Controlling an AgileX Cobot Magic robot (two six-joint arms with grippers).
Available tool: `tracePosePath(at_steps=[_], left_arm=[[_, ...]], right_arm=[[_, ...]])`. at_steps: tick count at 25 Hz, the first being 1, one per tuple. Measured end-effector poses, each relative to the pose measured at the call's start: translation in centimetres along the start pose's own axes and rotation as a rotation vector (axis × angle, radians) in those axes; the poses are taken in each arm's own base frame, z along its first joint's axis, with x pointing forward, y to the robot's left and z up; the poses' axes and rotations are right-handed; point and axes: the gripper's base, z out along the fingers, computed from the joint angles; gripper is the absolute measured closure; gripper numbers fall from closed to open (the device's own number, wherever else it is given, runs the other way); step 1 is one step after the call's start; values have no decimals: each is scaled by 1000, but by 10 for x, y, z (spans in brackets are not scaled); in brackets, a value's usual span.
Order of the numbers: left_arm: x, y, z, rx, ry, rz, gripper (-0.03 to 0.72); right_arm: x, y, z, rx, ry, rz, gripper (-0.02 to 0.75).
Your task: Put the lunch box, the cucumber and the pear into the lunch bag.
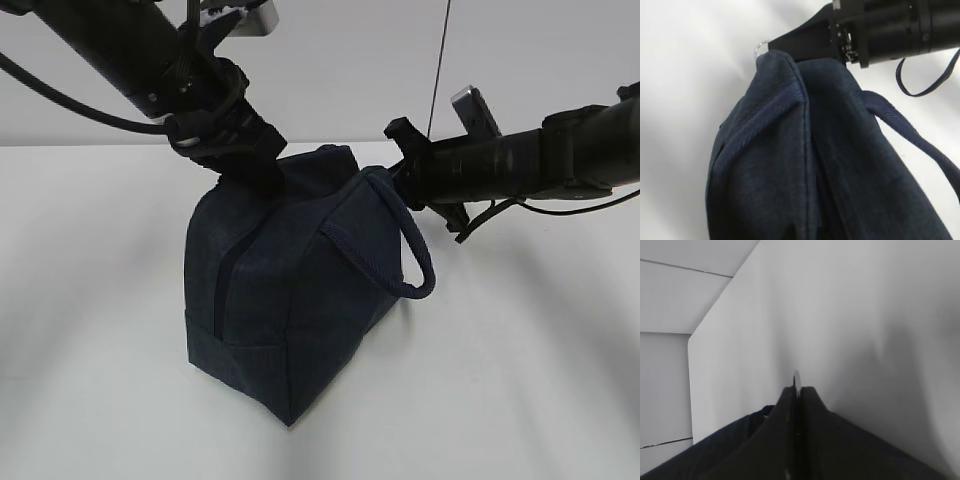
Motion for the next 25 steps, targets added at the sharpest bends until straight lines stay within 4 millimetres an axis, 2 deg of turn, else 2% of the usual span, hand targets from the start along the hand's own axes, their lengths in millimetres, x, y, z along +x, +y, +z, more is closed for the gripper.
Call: tracePosePath(at_steps=[14,19,21,25], left_arm=[[-2,2,1,-22,-17,8,685],[-1,1,1,-20,-14,9,684],[-1,1,1,-17,-8,9,675],[0,-1,-3,-10,1,12,568]], right_arm=[[11,-24,9,27,57,55,738],[11,-25,8,-1,74,74,734],[8,-25,7,-23,77,77,699],[-9,-29,1,-29,42,7,447]])
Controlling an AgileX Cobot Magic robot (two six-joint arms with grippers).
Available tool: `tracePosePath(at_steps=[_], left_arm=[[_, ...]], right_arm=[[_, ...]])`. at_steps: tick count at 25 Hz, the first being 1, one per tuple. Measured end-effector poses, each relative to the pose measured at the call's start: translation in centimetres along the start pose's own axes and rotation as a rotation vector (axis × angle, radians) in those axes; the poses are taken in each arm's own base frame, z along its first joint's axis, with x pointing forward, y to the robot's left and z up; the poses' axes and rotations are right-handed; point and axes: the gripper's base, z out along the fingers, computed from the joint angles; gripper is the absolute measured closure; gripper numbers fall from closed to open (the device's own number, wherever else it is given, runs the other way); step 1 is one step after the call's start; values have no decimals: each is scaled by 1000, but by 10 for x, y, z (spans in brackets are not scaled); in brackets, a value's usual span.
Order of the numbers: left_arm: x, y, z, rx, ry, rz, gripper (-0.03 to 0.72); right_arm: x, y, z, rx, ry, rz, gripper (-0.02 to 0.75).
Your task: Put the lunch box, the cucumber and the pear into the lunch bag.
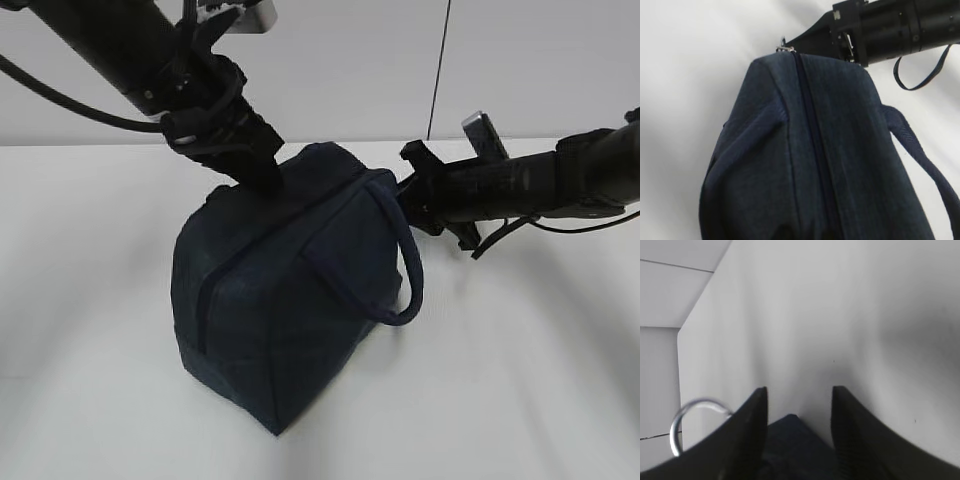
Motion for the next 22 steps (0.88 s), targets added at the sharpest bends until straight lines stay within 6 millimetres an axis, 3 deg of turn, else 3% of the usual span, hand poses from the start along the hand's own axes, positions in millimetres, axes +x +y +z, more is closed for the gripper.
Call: tracePosePath(at_steps=[3,6,13,17,22], left_arm=[[0,-1,-3,0,-7,2,454],[0,-2,-3,3,-2,-2,405],[0,-4,-12,-11,-11,-10,393],[1,-7,-35,-82,-42,-13,417],[7,-3,-60,-232,-41,-41,431]], right_arm=[[-15,16,-13,-30,-51,-103,299],[-25,44,-32,-70,-102,-232,260],[-26,93,-73,-88,-128,-508,282],[-19,114,-100,-26,-77,-642,307],[-6,125,-127,152,26,-767,335]])
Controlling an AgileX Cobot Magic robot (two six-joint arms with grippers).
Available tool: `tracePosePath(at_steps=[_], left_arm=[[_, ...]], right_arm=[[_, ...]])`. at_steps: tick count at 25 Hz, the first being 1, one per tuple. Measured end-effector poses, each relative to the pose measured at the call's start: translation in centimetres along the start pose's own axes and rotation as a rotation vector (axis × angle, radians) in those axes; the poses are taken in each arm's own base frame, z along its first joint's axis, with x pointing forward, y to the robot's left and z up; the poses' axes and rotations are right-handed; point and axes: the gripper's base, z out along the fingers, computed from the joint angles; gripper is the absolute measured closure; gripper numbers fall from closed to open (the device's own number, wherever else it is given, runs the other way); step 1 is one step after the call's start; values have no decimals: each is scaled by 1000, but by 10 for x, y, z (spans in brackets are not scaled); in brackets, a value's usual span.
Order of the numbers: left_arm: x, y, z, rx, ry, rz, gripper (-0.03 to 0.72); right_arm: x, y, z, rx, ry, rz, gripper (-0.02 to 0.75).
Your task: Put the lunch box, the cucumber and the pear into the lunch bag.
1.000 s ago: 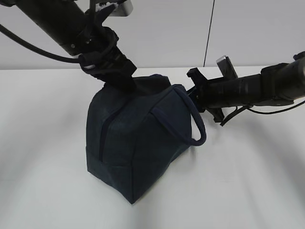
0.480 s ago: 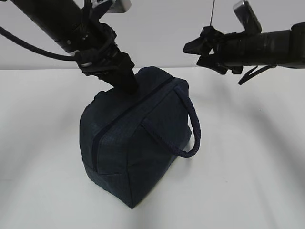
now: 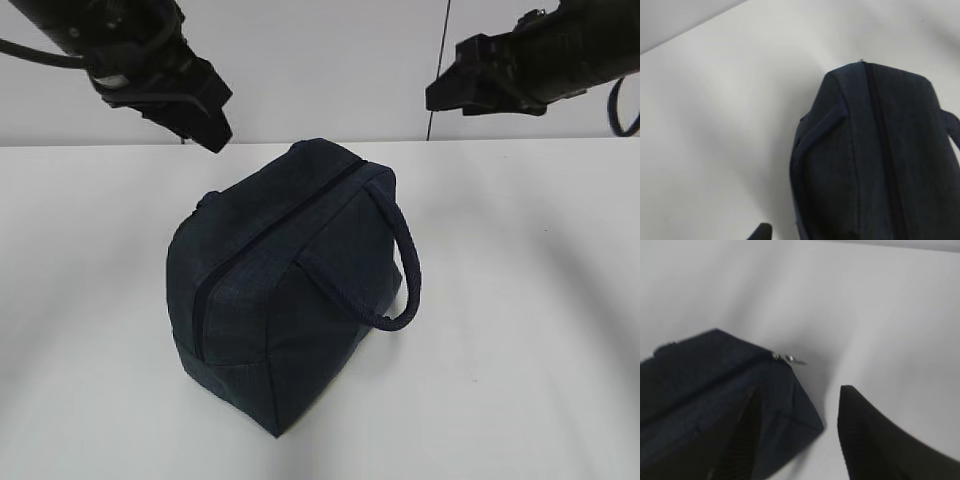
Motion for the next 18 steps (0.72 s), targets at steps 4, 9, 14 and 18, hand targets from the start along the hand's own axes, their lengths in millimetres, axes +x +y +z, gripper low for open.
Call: tracePosePath(at_steps=[4,9,14,18], left_arm=[[15,5,-10,-91,20,-24,436],[56,4,-13,-136,-13,-74,436],[98,-6,-33,-146,-92,-81,436],[129,-14,-52,-149,-127,-116,437]], right_arm=[[12,16,-17,161,181,-109,367],[33,38,-41,363,286,-115,372],[75,58,-67,420,295,-120,377],[114,70,-105,409,245,-115,377]])
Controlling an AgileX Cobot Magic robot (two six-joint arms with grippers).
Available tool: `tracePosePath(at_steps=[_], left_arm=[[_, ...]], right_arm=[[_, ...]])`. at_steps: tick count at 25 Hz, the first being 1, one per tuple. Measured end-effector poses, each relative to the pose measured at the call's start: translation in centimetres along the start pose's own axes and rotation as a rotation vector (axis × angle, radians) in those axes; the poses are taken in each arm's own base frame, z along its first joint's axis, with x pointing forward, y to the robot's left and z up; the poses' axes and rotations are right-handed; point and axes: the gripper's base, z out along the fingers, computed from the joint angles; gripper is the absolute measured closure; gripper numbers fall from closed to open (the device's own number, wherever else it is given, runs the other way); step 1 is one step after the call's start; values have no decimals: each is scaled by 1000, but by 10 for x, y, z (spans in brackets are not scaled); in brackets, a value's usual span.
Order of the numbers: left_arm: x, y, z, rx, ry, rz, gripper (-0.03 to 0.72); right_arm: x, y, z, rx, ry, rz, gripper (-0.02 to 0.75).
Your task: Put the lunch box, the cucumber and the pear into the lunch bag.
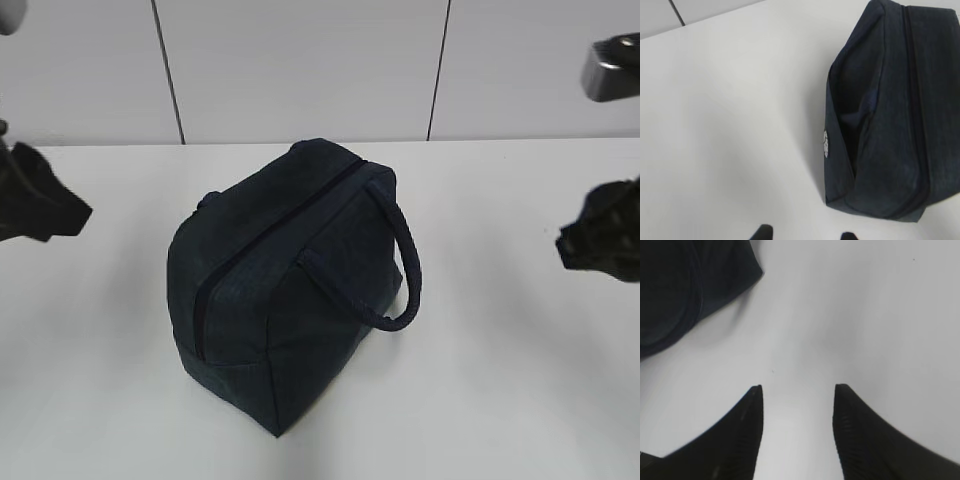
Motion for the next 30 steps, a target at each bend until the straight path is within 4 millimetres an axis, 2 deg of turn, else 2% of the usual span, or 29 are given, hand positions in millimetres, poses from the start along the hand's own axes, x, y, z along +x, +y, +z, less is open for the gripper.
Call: tracePosePath(at_steps=[4,9,12,15,19,23,30], left_arm=[[33,-1,-30,-2,-25,-27,445],[81,-3,-68,-3,-61,-32,465],[109,-4,-89,-5,-104,-33,468],[133,-5,-103,-6,-123,-43,468],[159,-6,-108,-10,-147,-43,469],[181,-7,-104,-13,-151,-48,469],[204,-8,-118,-15,-290,-55,469]], right_arm=[[48,-12,-35,36,-65,-9,377],[100,-23,-65,71,-95,-6,377],[123,-27,-73,79,-100,-1,377],[145,-30,-80,80,-83,17,377],[165,-31,-87,64,-108,32,377],[182,-34,-99,48,-203,52,377],[203,-36,-110,27,-318,38,379]])
